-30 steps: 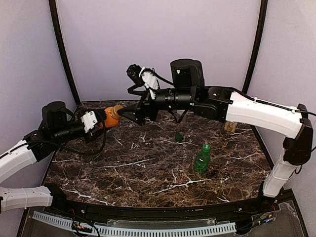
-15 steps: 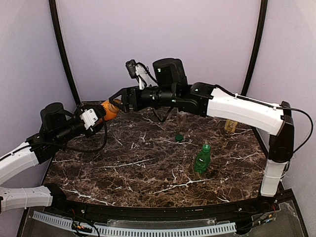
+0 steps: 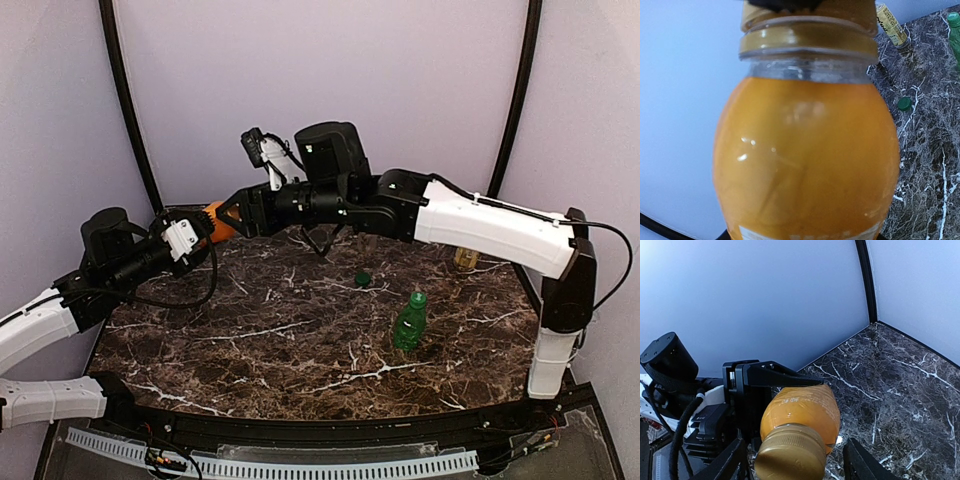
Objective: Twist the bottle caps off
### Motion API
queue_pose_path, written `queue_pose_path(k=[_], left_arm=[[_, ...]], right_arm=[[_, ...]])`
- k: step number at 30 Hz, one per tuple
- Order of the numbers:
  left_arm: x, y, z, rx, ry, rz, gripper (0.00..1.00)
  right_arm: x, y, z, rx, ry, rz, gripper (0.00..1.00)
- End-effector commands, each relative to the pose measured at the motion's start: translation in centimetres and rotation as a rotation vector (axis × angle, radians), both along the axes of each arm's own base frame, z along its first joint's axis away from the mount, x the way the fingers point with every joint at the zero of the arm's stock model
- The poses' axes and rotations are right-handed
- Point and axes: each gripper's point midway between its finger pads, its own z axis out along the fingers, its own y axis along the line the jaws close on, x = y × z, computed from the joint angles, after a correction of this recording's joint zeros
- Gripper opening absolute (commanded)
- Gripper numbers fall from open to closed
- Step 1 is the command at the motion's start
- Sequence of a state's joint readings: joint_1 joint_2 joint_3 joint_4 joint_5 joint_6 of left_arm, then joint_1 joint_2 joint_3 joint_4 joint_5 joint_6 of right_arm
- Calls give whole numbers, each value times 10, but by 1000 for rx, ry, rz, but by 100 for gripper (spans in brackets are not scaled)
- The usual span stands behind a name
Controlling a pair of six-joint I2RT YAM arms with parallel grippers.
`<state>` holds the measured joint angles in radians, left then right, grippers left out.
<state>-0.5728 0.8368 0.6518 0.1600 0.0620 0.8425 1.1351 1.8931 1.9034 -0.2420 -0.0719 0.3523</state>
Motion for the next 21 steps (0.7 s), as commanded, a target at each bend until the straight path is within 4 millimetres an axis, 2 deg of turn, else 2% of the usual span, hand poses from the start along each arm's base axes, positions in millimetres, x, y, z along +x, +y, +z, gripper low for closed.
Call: queue_pose_path(k=[1,4,8,10,13,14,15,16,17,18,21], left_arm=[[-1,1,2,-1,-22,6,9],[-2,1,2,-1,-24,2,9],[-3,0,0,3,-16,-4,9],[-7,-1,-7,20,15,-28,9],[-20,-7,-28,68,101,-97,6],[-30,-10,-39,90,159,-144,3],[-36,-13,-42,100,183,-176,1],[-50,-17,-55,121,252,-239,1],[-57,-19,-56,126,272,-272,1],[-73,-22,-66,140,342,-339,1],[-104,-25,-77,171,444,-470,1]], right_arm=[[4,4,-2,-9,-19,-19,59],[5,5,-4,-17,-29,-19,44],[5,6,-4,-28,-68,-2,17],[-4,8,-2,-34,-127,66,0],[-35,10,-2,-58,-289,279,0],[-48,8,-11,-87,-376,370,0],[-62,6,-19,-104,-436,450,0],[-73,3,-28,-123,-497,513,0],[-85,0,-36,-144,-565,572,0],[-93,-3,-46,-171,-621,620,0],[-107,-10,-63,-252,-769,717,0]])
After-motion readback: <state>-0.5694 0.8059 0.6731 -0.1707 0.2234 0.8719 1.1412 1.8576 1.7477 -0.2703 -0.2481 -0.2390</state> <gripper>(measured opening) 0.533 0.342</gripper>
